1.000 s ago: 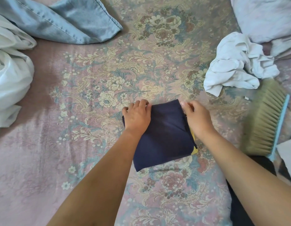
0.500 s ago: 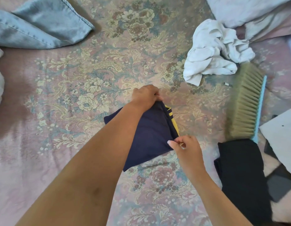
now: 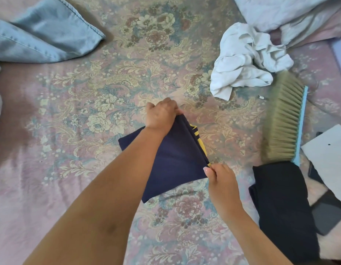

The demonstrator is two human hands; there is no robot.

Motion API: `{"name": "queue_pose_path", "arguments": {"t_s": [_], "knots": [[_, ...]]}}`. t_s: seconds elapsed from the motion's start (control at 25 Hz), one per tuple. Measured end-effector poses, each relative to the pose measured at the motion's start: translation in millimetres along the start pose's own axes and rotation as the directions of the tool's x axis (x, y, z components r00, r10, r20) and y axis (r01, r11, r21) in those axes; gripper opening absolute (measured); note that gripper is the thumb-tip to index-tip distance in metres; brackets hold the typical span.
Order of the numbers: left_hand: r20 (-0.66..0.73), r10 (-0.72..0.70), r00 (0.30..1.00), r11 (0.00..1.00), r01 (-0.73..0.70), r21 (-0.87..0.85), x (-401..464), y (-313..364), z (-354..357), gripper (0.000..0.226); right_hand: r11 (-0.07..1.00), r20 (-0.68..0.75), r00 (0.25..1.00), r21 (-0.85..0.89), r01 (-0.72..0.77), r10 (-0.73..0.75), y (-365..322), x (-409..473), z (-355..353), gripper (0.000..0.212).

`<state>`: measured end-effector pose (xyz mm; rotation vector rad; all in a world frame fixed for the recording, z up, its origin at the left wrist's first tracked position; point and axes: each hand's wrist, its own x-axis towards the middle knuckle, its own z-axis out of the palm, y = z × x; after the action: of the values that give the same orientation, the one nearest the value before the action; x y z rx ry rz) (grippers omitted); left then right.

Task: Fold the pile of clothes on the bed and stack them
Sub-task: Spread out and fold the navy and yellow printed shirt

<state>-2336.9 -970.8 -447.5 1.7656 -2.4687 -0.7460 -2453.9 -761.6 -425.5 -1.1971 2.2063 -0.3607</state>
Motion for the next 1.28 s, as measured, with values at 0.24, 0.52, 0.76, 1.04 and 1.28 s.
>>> {"name": "queue_pose_path", "arguments": {"t_s": [0.24,0.52,0.76,1.04,1.28], "knots": [[-0.436,-0.089,0.896,0.931,-0.081,-0.355,-101.7,-27.4,26.5,0.049,0.976,-0.382,0.906,-0.182,0.121,-0.183,-32.6,-12.5,18.9,0.020],[-0.248,-0.067,0.966,0.996,0.078,0.036,-148.5,-57.1,99.8,0.060,0.564,0.405,0.818,-0.593,0.575,-0.409,-35.4,75.5,49.5,0.078],[-0.085,0.019,0.996,0.987,-0.005,0.159,-153.8,-54.8,86.1,0.074,0.522,0.380,0.743,-0.538,0.662,-0.551,-18.6,69.2,46.2,0.078],[0.205,0.049,0.978,0.902,-0.131,0.411,-160.7,-49.4,89.1,0.127,0.197,0.691,0.512,-0.485,0.852,-0.510,5.3,79.5,39.0,0.135],[0.062,0.209,0.976,0.874,-0.215,0.436,-173.0,-37.2,79.2,0.103,0.227,0.429,0.468,-0.502,0.834,-0.772,11.6,74.0,40.5,0.057]]}}
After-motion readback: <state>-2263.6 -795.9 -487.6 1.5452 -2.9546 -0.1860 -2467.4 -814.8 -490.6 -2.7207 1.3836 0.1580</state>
